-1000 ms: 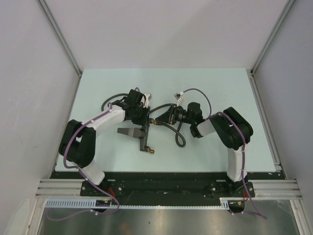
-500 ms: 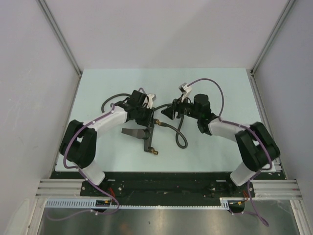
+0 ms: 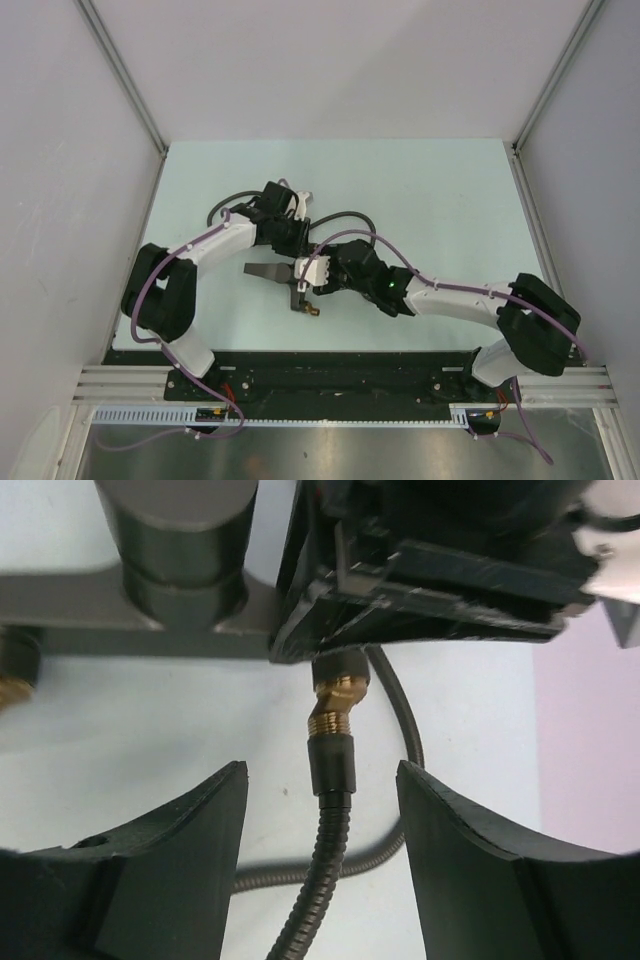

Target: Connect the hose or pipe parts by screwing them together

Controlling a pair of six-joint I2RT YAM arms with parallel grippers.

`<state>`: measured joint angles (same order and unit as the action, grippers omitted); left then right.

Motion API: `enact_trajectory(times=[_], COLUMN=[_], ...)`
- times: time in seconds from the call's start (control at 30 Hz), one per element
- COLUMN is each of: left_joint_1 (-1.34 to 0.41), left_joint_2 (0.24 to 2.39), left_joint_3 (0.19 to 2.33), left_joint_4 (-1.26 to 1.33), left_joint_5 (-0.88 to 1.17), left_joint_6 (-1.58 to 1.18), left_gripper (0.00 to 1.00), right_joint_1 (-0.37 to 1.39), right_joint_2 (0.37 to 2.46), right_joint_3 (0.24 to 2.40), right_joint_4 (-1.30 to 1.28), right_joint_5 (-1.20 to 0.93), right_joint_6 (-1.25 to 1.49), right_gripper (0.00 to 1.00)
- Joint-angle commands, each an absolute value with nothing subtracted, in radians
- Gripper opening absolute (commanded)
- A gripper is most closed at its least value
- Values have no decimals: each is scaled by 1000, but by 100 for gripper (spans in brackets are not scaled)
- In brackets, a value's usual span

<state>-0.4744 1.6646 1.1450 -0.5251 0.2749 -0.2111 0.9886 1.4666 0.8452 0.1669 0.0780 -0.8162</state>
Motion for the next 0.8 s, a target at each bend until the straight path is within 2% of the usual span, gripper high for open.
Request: enact_trajectory(times=[0.0, 0.17, 0.33, 0.43, 0.47, 0.53, 0.57, 0.63, 0.67, 0.77], left_joint_1=[-468, -459, -454, -454, -456, -459, -459, -462, -465, -474], left_joint_2=[1629, 1626, 1628, 1631, 1632, 1635, 1640, 1640, 1637, 1617], left_joint_3=[1213, 1219, 1220, 1220, 1221, 1216, 1204, 1193, 1178, 1167], left_joint_4=[-512, -517, -517, -517, -514, -491, -482, -433, -414, -379], left_joint_5=[364, 389, 431, 469, 488, 557, 577, 650, 670, 654], left_joint_6=[-229, -229, -230, -239, -248, -261, -281, -299, -319, -334], left_gripper=[0, 0, 0, 0, 0, 0, 0, 0, 0, 0], right_joint_1=[1000, 993, 986, 983, 983, 986, 986, 983, 982, 970], right_joint_2=[1529, 1615, 1686, 1701, 1712, 1724, 1741, 1753, 1761, 1781], right_joint_3=[858, 861, 873, 887, 897, 908, 913, 920, 925, 957], right_joint_4=[175, 236, 310, 345, 348, 370, 383, 419, 425, 400], right_joint_5=[233, 242, 302, 313, 304, 295, 291, 278, 264, 201], right_joint_6=[-1020, -1071, -1117, -1112, -1105, -1091, -1075, -1065, -1057, -1014], right_gripper=[65, 64, 56, 42, 33, 24, 16, 9, 0, 0])
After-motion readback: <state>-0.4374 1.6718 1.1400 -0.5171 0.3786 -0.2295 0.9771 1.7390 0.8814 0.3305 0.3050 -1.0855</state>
